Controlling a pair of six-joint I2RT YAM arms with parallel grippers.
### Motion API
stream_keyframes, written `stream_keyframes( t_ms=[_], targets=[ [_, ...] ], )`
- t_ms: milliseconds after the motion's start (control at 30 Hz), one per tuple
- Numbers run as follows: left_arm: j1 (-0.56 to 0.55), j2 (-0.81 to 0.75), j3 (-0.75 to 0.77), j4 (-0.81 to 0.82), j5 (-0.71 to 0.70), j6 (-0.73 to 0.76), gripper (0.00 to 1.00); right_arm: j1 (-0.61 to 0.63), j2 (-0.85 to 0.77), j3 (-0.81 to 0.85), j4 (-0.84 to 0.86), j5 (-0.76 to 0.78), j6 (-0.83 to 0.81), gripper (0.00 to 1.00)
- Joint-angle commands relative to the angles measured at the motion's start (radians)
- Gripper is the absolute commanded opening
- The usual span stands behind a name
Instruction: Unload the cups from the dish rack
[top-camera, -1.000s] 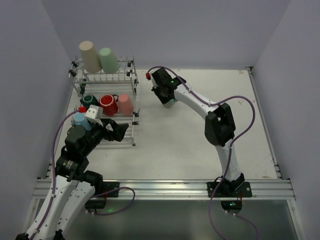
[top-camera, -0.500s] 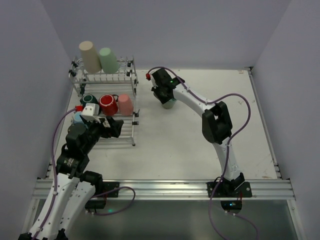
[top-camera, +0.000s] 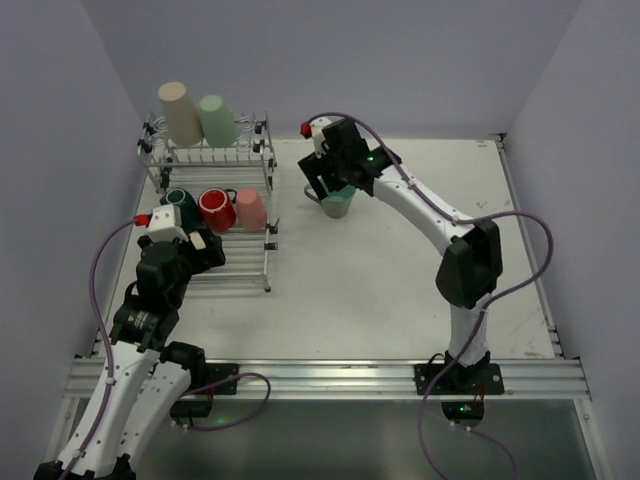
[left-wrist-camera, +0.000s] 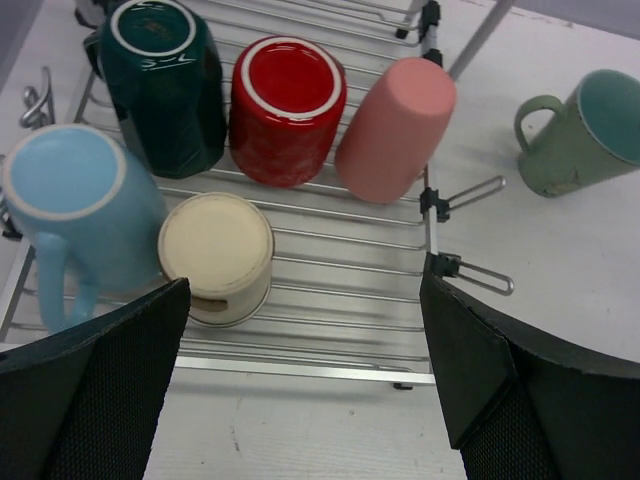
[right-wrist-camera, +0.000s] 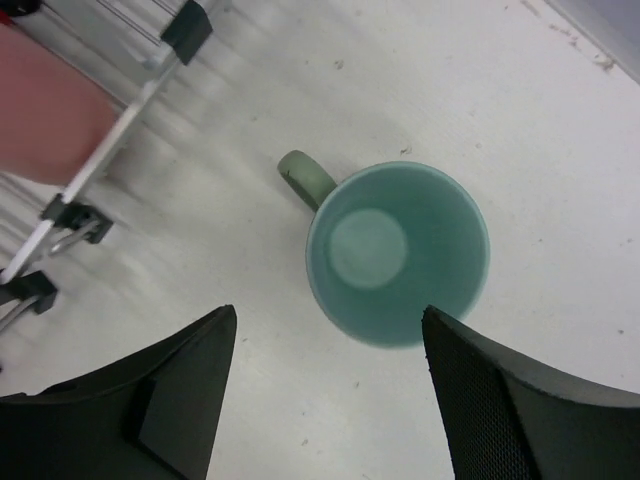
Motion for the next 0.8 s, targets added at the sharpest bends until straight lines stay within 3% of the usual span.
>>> stream_keyframes(
  t_ms=[0,133,167,200,300,367,767],
  targets=[
    [0.009,0.035,0.05,-0.029,-0.159,-0.067,1.0,-0.001,-0.231,-0.104,0.118,-0.089,0.002,0.78],
    [0.009,0.08,0.053,-0.046,-0.203,-0.164,1.0,0.008,-0.474,-0.415,0.361,-0.228,0.224,0.89],
    [0.009,0.081,0.033,-0.027,-0.207,-0.178,1.0,0.014,-0.581,-0.566,0.424,-0.281,0.258,0.91],
    [0.009,0.089,0.026,-0.018,-0.204,-0.201,1.0,0.019,-0.632,-0.634,0.552,-0.3,0.295,0.91],
    [0.009,0.112,0.007,0.005,-0.228,-0.256,1.0,0.019,-0.786,-0.846,0.715,-0.357,0.383,0.89],
    [0.009,0.123,0.006,0.031,-0.246,-0.274,1.0,0.02,-0.846,-0.914,0.737,-0.369,0.381,0.87],
    [0.009,0.29,-0.077,0.151,-0.401,-0.34,0.97,0.019,-0.949,-0.916,0.697,-0.411,0.348,0.83]
  ],
)
